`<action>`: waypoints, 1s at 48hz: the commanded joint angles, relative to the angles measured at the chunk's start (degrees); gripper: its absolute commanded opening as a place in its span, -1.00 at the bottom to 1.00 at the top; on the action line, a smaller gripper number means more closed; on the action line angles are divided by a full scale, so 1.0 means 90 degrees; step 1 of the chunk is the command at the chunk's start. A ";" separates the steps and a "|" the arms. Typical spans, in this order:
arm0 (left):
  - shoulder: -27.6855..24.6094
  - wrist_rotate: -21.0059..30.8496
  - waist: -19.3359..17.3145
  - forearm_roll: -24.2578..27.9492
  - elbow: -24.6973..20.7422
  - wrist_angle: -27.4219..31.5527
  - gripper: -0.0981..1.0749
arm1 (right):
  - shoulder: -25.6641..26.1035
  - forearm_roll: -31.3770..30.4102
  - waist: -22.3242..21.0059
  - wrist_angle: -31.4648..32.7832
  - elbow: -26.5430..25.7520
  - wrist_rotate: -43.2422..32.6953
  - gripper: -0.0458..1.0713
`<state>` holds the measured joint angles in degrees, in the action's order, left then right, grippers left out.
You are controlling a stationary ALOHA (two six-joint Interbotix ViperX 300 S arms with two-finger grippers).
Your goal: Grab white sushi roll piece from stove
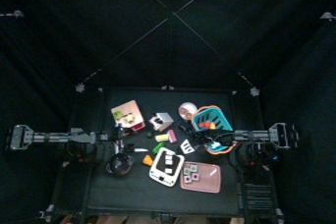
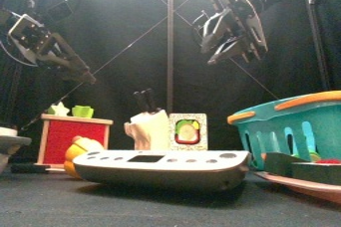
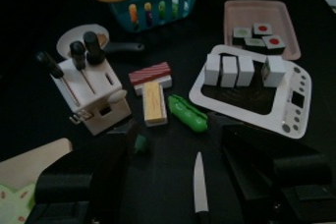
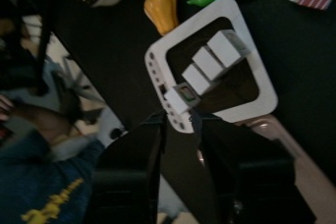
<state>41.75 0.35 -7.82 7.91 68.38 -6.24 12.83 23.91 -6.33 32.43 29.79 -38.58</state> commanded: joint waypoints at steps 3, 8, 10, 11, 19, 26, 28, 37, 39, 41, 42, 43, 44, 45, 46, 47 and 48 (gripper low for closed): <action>0.0420 0.0020 -0.0049 0.0049 0.0088 -0.0049 0.75 | -0.0049 -0.0049 0.0000 0.0068 -0.0410 -0.1055 0.49; 0.0674 0.0010 -0.0166 0.0029 0.0293 0.0020 0.75 | -0.0215 -0.0342 0.0020 0.0381 -0.0645 -0.1699 0.55; 0.0732 0.0010 -0.0205 0.0029 0.0342 0.0068 0.75 | -0.0342 -0.0625 0.0029 0.0596 -0.0732 -0.1953 0.57; 0.0762 0.0010 -0.0225 0.0029 0.0352 0.0088 0.75 | -0.0391 -0.0762 0.0020 0.0693 -0.0771 -0.2051 0.58; 0.0820 0.0020 -0.0303 0.0010 0.0361 0.0186 0.75 | -0.0859 -0.2021 0.0176 0.1299 -0.1094 -0.2686 0.65; 0.0820 0.0020 -0.0303 -0.0088 0.0391 0.0195 0.75 | -0.1279 -0.2656 0.0439 0.1162 -0.1279 -0.3252 0.76; 0.0820 0.0020 -0.0312 -0.0117 0.0400 0.0195 0.75 | -0.1396 -0.2832 0.0469 0.1123 -0.1328 -0.3438 0.81; 0.0820 0.0010 -0.0312 -0.0176 0.0439 0.0195 0.75 | -0.1865 -0.3369 0.0664 0.1113 -0.1436 -0.4131 0.89; 0.0820 0.0010 -0.0312 -0.0176 0.0439 0.0195 0.75 | -0.1953 -0.3457 0.0693 0.1152 -0.1494 -0.4238 0.89; 0.0820 0.0010 -0.0312 -0.0176 0.0439 0.0195 0.75 | -0.2012 -0.3535 0.0703 0.1211 -0.1533 -0.4268 0.89; 0.0820 0.0010 -0.0312 -0.0176 0.0439 0.0195 0.75 | -0.2031 -0.3574 0.0693 0.1240 -0.1553 -0.4287 0.89; 0.0820 0.0010 -0.0312 -0.0176 0.0439 0.0195 0.75 | -0.2051 -0.3613 0.0693 0.1270 -0.1563 -0.4297 0.89; 0.0820 0.0010 -0.0322 -0.0176 0.0439 0.0195 0.75 | -0.2080 -0.3643 0.0693 0.1289 -0.1582 -0.4307 0.89; 0.0820 0.0010 -0.0322 -0.0176 0.0439 0.0195 0.75 | -0.2100 -0.3662 0.0693 0.1299 -0.1592 -0.4307 0.89; 0.0811 0.0010 -0.0322 -0.0176 0.0439 0.0195 0.75 | -0.2119 -0.3682 0.0684 0.1309 -0.1611 -0.4307 0.89; 0.0820 0.0010 -0.0322 -0.0176 0.0439 0.0195 0.75 | -0.2158 -0.3682 0.0684 0.1309 -0.1621 -0.4307 0.89; 0.0820 0.0010 -0.0322 -0.0176 0.0439 0.0195 0.75 | -0.2217 -0.3682 0.0674 0.1309 -0.1641 -0.4307 0.89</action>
<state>49.22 0.53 -10.55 6.33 73.13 -4.31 -7.38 -8.79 0.09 44.12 16.79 -77.26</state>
